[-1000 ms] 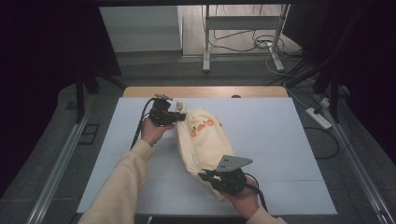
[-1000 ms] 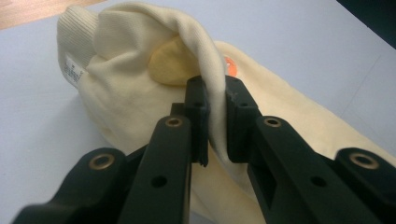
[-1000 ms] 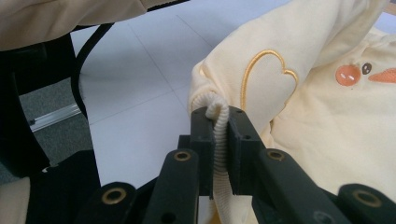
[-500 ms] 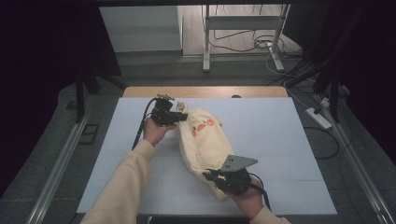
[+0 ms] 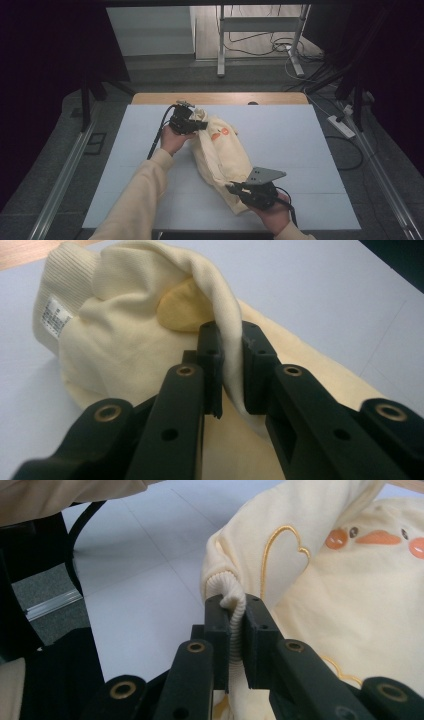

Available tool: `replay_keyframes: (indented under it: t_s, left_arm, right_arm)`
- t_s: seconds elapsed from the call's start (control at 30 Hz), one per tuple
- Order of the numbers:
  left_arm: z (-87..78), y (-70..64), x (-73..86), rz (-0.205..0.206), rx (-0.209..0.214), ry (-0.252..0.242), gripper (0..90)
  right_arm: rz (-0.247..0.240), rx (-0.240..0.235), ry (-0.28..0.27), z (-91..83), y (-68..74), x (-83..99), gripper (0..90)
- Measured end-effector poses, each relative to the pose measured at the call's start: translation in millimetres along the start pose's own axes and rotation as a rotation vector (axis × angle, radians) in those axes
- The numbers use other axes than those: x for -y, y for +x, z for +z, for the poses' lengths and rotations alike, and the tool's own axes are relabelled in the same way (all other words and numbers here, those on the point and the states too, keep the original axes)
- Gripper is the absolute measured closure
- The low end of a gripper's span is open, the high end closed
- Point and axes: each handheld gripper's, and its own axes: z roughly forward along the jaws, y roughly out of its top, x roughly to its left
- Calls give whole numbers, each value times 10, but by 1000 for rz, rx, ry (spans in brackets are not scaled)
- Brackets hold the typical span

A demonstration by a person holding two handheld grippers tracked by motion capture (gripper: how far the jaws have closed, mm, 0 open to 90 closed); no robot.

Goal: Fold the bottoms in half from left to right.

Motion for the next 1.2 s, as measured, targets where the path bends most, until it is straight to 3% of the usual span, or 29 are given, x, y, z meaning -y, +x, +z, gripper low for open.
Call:
replay_keyframes:
  t_s: [0.7,1.2]
  left_arm:
    - [210,-84,-72,-6,15,11,806]
    - [499,-117,-69,-2,5,57,796]
  right_arm:
    - [40,34,12,-200,-126,88,834]
    - [75,61,87,-261,-253,226,834]
